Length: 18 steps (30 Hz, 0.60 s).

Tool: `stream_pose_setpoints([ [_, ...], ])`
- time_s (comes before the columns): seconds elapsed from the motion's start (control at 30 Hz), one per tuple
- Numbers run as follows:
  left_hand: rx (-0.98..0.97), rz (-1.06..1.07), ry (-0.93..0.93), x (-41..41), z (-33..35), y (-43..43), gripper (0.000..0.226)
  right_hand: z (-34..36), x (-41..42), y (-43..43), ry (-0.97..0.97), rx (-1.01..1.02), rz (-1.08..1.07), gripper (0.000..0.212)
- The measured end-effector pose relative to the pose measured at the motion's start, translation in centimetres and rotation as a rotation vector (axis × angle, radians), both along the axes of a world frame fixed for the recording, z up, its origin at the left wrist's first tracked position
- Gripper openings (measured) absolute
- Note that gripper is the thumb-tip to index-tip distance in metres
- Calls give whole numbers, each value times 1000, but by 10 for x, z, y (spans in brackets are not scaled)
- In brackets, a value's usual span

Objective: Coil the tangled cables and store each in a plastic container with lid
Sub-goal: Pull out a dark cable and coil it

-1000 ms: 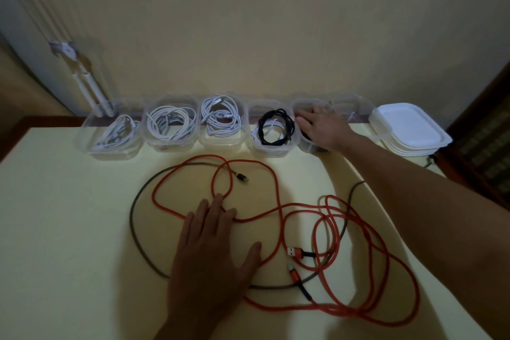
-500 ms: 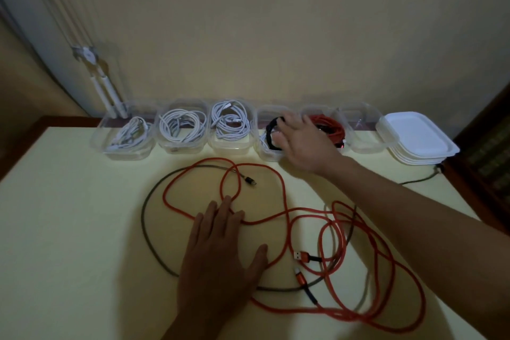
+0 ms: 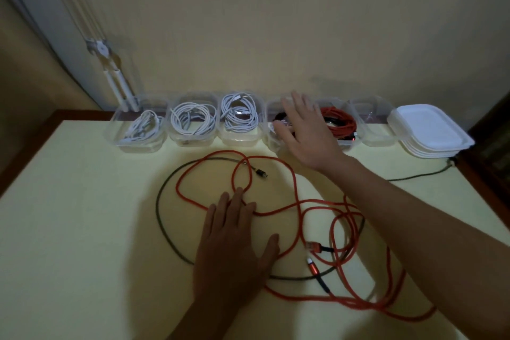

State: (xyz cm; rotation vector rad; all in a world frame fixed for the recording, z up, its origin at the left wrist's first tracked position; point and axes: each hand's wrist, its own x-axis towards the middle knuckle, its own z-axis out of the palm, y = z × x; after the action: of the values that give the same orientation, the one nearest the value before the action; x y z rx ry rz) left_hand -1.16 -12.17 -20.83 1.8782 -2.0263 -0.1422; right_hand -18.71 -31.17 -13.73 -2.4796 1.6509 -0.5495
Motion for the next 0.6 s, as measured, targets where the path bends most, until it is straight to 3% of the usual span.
stream_pose_setpoints([
  [0.1,0,3,8,-1,1,-2,67,-1,-22,53,-112,6,1,61],
  [0.23,-9,3,29,-1,4,-1,69,-15,-54,143,-85,195,-104,64],
  [0.37,-6,34,121,-4,10,3,74,-49,-63,223,173,200,-171,79],
  [0.6,-34,196,478,6,19,15,37,-52,-56,220,121,182,-250,83],
])
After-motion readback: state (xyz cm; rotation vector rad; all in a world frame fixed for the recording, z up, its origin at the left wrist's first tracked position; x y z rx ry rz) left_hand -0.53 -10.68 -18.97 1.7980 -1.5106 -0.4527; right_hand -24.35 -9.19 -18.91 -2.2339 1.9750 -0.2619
